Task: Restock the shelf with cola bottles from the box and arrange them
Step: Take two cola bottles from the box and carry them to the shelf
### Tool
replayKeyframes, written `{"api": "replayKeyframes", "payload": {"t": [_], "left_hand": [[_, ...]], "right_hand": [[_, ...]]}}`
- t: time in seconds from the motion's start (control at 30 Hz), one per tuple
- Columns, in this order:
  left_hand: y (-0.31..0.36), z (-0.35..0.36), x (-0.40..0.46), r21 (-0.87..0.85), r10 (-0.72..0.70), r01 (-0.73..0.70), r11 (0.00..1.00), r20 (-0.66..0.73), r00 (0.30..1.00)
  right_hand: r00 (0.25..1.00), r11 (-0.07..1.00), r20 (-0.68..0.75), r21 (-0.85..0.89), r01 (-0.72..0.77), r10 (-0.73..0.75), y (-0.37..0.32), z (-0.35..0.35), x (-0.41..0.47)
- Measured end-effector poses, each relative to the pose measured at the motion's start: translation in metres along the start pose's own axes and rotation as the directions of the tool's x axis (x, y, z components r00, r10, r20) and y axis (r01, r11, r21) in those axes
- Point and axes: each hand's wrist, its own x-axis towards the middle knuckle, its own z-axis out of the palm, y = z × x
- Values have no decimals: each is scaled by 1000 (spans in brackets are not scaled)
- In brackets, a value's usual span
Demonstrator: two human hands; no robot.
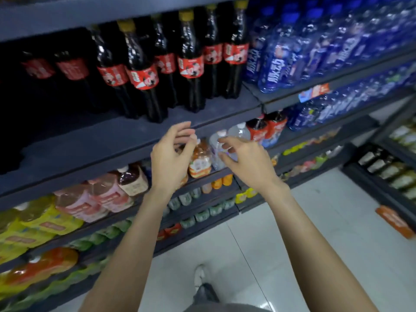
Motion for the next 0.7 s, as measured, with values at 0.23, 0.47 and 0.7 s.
{"api": "replayKeyframes", "payload": {"t": [0.23, 0.47, 0.7], "left_hand": [[31, 139, -145, -113, 283, -268, 957, 158, 946], [74, 292, -259, -60, 44, 4, 998, 769, 637], [124, 456, -324, 121, -117, -7, 993, 970, 212]], "right_hand": [[902, 961, -332, 70, -269, 277, 96, -61, -195], [606, 683, -346, 168, -711, 716, 186, -106, -390], [364, 364, -10, 17, -931, 931, 307, -171, -525]]}}
